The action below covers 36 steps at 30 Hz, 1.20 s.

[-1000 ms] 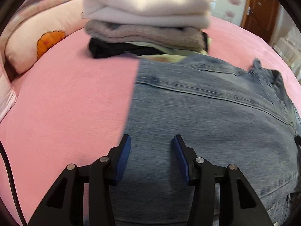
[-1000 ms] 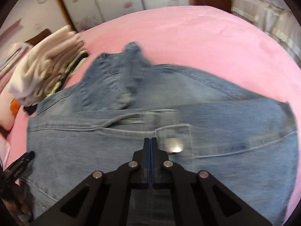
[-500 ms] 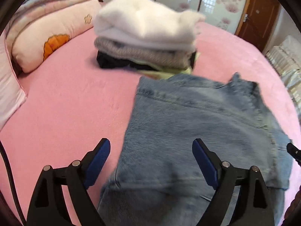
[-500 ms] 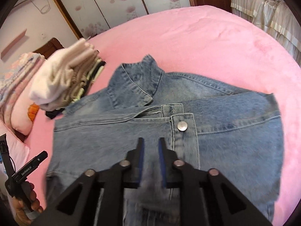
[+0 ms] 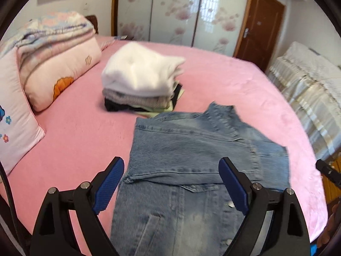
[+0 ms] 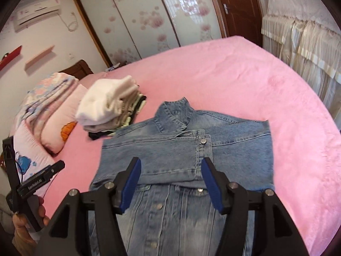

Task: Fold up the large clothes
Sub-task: 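Open both tools and move them to the jacket hem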

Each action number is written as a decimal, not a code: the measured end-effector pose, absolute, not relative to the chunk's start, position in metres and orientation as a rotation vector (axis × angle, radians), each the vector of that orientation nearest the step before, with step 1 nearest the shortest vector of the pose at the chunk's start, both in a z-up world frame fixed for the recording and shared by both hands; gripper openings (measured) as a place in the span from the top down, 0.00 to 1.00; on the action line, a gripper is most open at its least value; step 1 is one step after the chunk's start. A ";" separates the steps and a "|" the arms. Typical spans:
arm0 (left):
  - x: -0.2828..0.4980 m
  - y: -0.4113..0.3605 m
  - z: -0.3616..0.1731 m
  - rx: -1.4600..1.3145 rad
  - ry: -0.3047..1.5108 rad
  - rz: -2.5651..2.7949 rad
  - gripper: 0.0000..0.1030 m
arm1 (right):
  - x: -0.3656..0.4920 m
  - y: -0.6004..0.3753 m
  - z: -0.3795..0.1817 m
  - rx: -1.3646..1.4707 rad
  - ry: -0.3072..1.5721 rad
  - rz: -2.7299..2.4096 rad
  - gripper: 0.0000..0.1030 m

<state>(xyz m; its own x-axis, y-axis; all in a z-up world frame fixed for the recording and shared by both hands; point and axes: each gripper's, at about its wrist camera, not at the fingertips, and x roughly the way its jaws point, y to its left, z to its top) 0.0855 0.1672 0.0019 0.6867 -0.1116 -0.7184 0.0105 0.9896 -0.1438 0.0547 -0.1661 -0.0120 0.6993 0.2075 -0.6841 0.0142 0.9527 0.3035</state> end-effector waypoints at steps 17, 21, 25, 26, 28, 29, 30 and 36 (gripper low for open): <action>-0.059 0.180 0.021 -0.116 0.760 -0.158 0.07 | -0.114 -0.174 0.007 0.134 0.670 0.028 0.42; -0.066 0.188 -0.017 -0.116 0.823 -0.142 0.07 | -0.140 -0.184 -0.019 0.121 0.679 0.005 0.42; -0.076 0.196 -0.063 -0.092 0.899 -0.110 0.07 | -0.157 -0.200 -0.052 0.124 0.710 -0.027 0.42; -0.079 0.199 -0.076 -0.086 0.918 -0.103 0.07 | -0.160 -0.205 -0.061 0.126 0.726 -0.033 0.42; -0.083 0.205 -0.099 -0.082 0.948 -0.102 0.07 | -0.163 -0.213 -0.077 0.119 0.760 -0.052 0.42; -0.085 0.208 -0.109 -0.086 0.964 -0.096 0.07 | -0.164 -0.215 -0.085 0.118 0.777 -0.064 0.42; -0.086 0.213 -0.119 -0.093 0.982 -0.086 0.07 | -0.165 -0.220 -0.095 0.117 0.801 -0.079 0.42; -0.084 0.247 -0.176 -0.207 1.096 -0.041 0.07 | -0.167 -0.253 -0.148 0.204 0.930 -0.120 0.42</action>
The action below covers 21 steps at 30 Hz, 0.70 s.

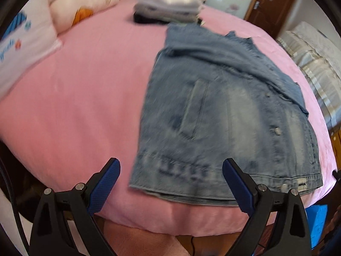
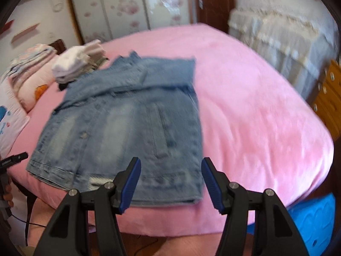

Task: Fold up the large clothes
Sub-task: 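Grasp the jacket hem with both tools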

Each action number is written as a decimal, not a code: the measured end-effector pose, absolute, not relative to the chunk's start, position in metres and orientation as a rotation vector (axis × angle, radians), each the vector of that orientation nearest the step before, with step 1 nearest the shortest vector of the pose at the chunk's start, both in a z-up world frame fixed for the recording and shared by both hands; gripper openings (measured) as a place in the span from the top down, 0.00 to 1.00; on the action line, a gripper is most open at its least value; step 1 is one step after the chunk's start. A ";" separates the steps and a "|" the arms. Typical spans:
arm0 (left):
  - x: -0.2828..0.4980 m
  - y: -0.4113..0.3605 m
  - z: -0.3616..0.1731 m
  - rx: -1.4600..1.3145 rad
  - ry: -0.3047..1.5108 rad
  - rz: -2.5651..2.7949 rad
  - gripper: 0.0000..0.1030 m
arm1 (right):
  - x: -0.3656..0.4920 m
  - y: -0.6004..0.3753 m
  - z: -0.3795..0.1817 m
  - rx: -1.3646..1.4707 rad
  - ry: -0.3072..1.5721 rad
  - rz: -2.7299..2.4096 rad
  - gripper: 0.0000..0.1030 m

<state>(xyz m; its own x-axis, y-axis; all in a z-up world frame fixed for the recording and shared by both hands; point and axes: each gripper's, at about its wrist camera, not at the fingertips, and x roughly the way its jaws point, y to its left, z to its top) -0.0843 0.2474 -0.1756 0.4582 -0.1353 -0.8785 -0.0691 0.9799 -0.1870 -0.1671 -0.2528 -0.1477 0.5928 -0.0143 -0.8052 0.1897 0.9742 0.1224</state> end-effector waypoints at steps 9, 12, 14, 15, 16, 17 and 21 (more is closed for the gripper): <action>-0.076 0.270 -0.217 -0.349 1.142 -0.093 0.10 | -0.168 -0.284 -0.203 0.382 1.042 -0.129 0.43; -0.074 0.275 -0.220 -0.391 1.121 -0.115 0.15 | -0.165 -0.284 -0.213 0.419 1.056 -0.112 0.43; -0.072 0.277 -0.223 -0.422 1.114 -0.134 0.24 | -0.162 -0.282 -0.220 0.454 1.063 -0.088 0.44; -0.072 0.278 -0.223 -0.434 1.112 -0.141 0.33 | -0.161 -0.282 -0.223 0.471 1.062 -0.076 0.48; -0.071 0.278 -0.224 -0.439 1.112 -0.144 0.42 | -0.159 -0.281 -0.224 0.491 1.061 -0.055 0.53; -0.071 0.279 -0.225 -0.450 1.114 -0.154 0.46 | -0.158 -0.279 -0.225 0.500 1.063 -0.050 0.55; -0.072 0.281 -0.225 -0.501 1.102 -0.190 0.60 | -0.158 -0.281 -0.227 0.512 1.059 -0.040 0.55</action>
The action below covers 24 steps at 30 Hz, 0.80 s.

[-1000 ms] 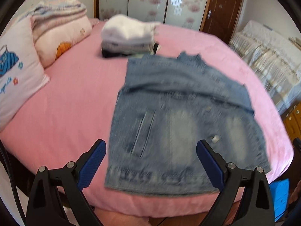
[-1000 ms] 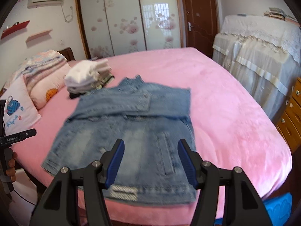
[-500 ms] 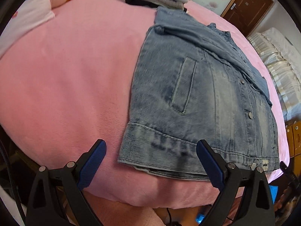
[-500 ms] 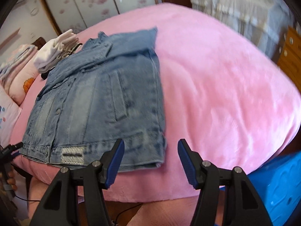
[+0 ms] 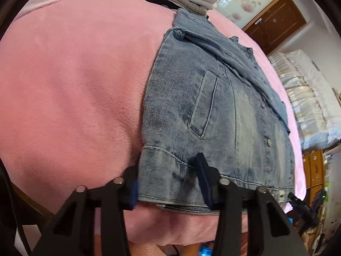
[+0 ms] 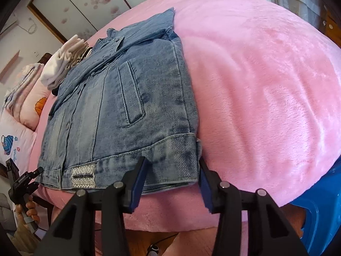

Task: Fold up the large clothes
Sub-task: 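Grasp the jacket hem with both tools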

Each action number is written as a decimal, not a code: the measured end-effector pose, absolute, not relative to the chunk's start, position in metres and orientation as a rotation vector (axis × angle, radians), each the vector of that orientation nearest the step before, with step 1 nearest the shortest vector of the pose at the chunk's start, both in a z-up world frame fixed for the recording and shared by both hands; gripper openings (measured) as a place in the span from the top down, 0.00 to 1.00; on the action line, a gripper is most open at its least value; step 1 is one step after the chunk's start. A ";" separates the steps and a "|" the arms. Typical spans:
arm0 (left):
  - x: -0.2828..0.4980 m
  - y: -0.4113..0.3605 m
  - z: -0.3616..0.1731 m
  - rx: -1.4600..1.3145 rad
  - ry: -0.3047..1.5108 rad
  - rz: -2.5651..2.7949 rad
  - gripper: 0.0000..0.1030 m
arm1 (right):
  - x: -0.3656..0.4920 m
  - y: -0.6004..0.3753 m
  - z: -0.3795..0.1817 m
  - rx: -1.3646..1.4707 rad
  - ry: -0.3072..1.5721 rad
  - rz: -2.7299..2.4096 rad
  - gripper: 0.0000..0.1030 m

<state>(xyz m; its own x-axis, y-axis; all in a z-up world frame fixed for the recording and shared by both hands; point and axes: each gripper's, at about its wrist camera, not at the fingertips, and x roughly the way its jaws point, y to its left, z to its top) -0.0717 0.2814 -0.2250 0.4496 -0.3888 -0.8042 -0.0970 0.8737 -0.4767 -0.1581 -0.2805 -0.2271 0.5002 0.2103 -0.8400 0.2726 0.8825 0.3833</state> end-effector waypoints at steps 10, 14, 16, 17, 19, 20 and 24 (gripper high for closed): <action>-0.077 0.282 -0.233 -0.524 1.114 -0.194 0.60 | -0.155 -0.280 -0.238 0.528 1.065 -0.069 0.54; -0.076 0.276 -0.232 -0.490 1.127 -0.171 0.60 | -0.156 -0.278 -0.239 0.527 1.054 -0.077 0.56; -0.075 0.271 -0.229 -0.468 1.128 -0.153 0.74 | -0.157 -0.273 -0.236 0.494 1.048 -0.095 0.63; -0.075 0.269 -0.226 -0.451 1.124 -0.136 0.80 | -0.157 -0.269 -0.234 0.463 1.050 -0.106 0.72; -0.075 0.263 -0.219 -0.422 1.117 -0.108 0.88 | -0.157 -0.264 -0.227 0.423 1.052 -0.128 0.78; -0.075 0.260 -0.214 -0.406 1.112 -0.097 0.88 | -0.159 -0.264 -0.224 0.417 1.048 -0.130 0.82; -0.077 0.251 -0.189 -0.369 1.090 -0.064 0.90 | -0.168 -0.266 -0.200 0.416 0.992 -0.106 0.91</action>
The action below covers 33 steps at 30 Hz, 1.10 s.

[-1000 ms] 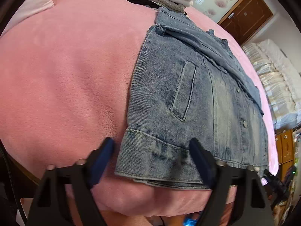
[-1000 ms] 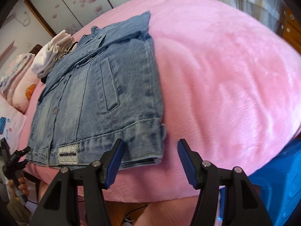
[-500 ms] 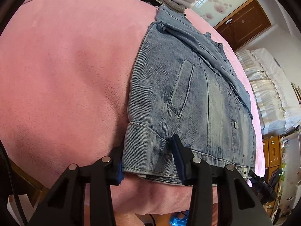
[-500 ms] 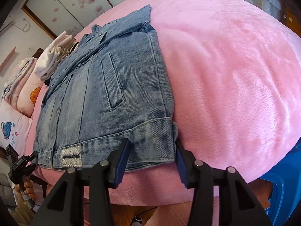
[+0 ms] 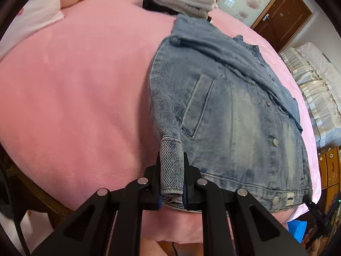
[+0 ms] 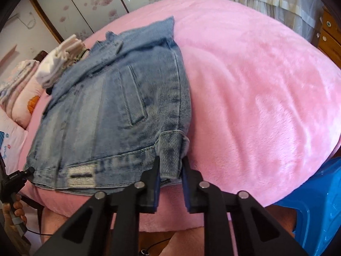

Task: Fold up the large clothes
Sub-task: 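Grasp the jacket hem with both tools, then lift the hem with both tools and fold it over toward the collar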

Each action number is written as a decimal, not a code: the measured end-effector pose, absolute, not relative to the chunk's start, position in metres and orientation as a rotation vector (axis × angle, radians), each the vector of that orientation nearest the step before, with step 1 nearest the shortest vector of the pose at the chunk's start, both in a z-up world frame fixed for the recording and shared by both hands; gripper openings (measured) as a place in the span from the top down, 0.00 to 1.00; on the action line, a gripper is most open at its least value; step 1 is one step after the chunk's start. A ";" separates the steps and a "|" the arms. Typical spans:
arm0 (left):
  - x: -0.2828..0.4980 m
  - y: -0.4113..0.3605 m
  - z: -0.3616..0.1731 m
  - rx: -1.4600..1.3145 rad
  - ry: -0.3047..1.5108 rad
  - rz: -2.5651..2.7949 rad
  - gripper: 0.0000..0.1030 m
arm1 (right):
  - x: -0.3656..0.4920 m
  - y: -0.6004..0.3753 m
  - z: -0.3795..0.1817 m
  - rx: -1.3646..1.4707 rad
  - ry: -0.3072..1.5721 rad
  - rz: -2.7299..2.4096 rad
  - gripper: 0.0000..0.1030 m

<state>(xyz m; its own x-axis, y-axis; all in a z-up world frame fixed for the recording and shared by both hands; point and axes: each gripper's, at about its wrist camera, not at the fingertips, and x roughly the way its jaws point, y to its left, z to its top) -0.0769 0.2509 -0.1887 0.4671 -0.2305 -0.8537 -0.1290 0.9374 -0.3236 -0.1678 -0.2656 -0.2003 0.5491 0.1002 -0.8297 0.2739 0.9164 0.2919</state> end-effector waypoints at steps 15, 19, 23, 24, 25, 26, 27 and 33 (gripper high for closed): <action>-0.089 0.250 -0.080 -0.521 0.967 -0.146 0.91 | -0.166 -0.263 -0.080 0.413 0.783 -0.021 0.96; -0.069 0.263 -0.066 -0.606 0.980 -0.159 0.91 | -0.149 -0.279 -0.058 0.449 0.751 -0.010 0.96; -0.034 0.272 -0.056 -0.657 0.993 -0.139 0.91 | -0.116 -0.293 -0.038 0.481 0.728 0.002 0.96; -0.024 0.274 -0.054 -0.673 0.994 -0.140 0.91 | -0.102 -0.297 -0.034 0.496 0.729 0.008 0.96; -0.007 0.274 -0.050 -0.674 0.994 -0.141 0.91 | -0.089 -0.300 -0.031 0.506 0.729 0.014 0.96; 0.005 0.272 -0.048 -0.671 0.990 -0.137 0.91 | -0.078 -0.301 -0.029 0.512 0.728 0.017 0.96; 0.020 0.270 -0.045 -0.665 0.985 -0.133 0.91 | -0.063 -0.303 -0.026 0.521 0.729 0.021 0.96; 0.125 0.251 -0.042 -0.633 0.987 -0.102 0.90 | 0.036 -0.311 -0.026 0.538 0.754 -0.002 0.95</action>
<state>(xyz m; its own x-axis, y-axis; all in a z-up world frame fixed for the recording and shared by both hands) 0.1254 0.2508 -0.0416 0.5620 -0.3578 -0.7458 -0.1982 0.8171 -0.5414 0.0359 -0.3114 -0.0262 0.7353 0.1873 -0.6513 0.1900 0.8656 0.4634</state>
